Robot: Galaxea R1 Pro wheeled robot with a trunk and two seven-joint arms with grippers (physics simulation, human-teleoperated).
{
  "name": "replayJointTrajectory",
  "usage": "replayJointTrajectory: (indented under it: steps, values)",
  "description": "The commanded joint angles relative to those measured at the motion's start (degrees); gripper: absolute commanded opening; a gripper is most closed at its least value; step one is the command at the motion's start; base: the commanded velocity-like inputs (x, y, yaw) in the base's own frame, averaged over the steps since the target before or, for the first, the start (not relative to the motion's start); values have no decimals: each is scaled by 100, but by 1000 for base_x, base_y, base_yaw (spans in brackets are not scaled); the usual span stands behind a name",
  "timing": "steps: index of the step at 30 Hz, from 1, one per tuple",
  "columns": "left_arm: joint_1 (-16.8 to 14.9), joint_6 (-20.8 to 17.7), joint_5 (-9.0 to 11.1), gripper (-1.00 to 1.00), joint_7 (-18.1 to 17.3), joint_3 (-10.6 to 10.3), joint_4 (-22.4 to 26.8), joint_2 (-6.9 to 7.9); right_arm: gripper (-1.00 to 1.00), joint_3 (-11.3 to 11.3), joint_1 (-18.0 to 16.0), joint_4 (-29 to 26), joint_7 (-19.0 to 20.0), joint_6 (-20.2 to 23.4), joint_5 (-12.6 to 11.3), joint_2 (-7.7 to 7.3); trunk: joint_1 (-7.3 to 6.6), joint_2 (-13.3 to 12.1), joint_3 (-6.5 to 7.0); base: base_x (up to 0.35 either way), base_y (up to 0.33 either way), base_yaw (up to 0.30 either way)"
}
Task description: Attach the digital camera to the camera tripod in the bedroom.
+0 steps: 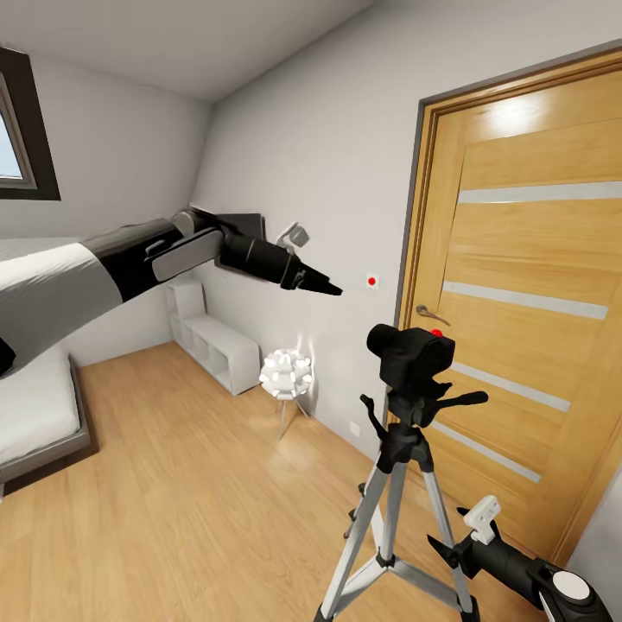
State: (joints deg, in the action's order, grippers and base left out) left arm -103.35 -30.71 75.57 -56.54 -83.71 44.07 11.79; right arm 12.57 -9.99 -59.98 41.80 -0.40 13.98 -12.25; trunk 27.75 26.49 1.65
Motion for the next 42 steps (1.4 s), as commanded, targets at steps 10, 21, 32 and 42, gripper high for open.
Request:
replayJointTrajectory:
  steps: [10, 21, 32, 42]
  values:
    - [666, 178, 317, 100, 234, 46, -10, 481, 100, 31, -3, -5, 54, 15, 42, -1, 2, 5, -2, 0, 0, 0]
    - [2213, 283, 1233, 100, 703, 1003, -52, 1248, 100, 51, 9, -5, 55, 29, 43, -5, 2, 5, -2, 0, 0, 0]
    - [3906, 442, 1352, 100, 1315, 1193, -390, 1867, 100, 53, 74, 0, 56, 17, 46, -18, 2, 5, -2, 0, 0, 0]
    - [6819, 1117, 1686, 100, 1976, 1921, -2497, 1449, 100, 53, 120, -5, 56, 14, 51, -17, 2, 5, -2, 0, 0, 0]
